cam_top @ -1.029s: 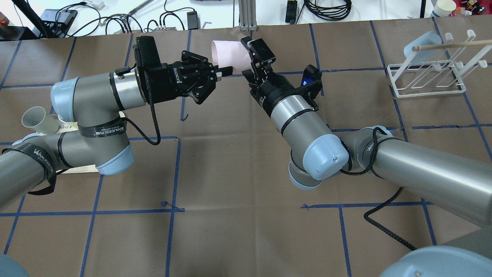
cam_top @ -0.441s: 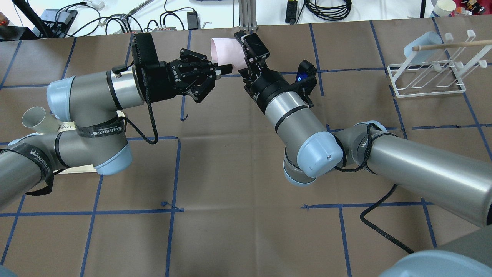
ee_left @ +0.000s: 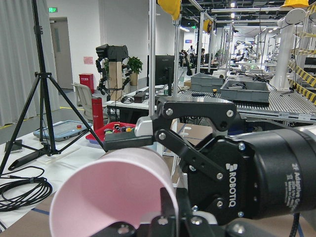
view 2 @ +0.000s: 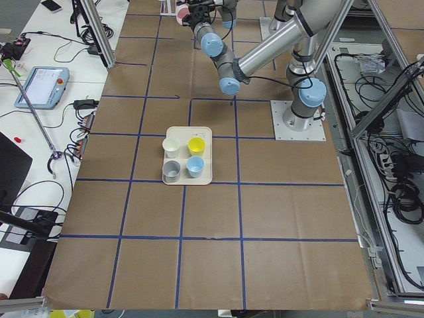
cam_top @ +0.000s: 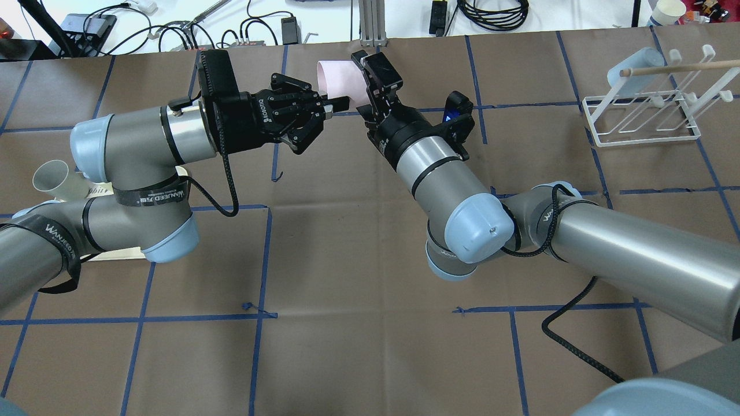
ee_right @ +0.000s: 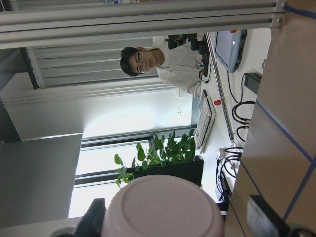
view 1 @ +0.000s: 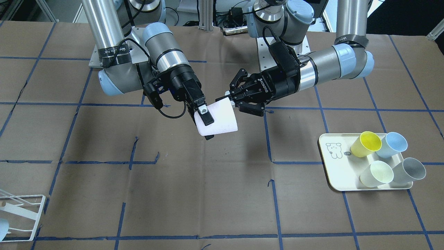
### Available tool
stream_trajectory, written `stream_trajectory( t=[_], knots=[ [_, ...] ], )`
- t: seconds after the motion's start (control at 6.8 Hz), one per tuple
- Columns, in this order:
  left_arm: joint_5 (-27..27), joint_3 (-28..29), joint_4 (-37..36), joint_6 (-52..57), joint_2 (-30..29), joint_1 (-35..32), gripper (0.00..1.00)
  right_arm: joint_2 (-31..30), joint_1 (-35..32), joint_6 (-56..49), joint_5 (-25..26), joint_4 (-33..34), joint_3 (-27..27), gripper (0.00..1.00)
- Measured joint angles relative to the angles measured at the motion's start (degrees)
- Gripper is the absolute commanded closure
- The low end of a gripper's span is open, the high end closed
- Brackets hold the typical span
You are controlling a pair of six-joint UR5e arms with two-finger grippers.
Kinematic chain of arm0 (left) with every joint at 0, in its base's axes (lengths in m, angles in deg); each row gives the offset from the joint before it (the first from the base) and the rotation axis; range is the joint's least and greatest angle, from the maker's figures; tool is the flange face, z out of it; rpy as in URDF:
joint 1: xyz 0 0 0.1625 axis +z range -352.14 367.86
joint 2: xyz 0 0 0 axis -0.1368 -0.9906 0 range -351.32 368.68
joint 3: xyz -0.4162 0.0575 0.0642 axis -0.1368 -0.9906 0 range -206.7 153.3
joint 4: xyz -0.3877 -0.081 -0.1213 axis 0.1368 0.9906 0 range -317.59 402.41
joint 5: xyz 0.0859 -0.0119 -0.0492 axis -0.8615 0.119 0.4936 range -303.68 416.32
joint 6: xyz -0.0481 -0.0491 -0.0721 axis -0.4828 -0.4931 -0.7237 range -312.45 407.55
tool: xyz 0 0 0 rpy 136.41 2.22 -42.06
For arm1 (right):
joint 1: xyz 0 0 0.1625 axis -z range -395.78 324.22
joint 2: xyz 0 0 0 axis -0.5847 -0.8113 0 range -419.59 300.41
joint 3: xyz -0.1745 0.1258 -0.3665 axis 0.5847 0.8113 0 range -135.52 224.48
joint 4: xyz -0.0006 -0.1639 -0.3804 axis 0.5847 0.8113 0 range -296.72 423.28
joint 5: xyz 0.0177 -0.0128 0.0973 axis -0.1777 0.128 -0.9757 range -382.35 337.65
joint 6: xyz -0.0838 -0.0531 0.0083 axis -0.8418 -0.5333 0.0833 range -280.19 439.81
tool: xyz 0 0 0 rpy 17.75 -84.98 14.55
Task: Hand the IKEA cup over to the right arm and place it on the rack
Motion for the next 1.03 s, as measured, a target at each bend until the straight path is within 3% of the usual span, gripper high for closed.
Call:
stream_trajectory(
  t=[1.03],
  knots=[
    [-0.1, 0.79, 0.08, -3.62, 0.52, -0.01, 1.0, -2.7, 0.3, 1.24, -0.15, -1.76, 0.53, 0.0]
  ],
)
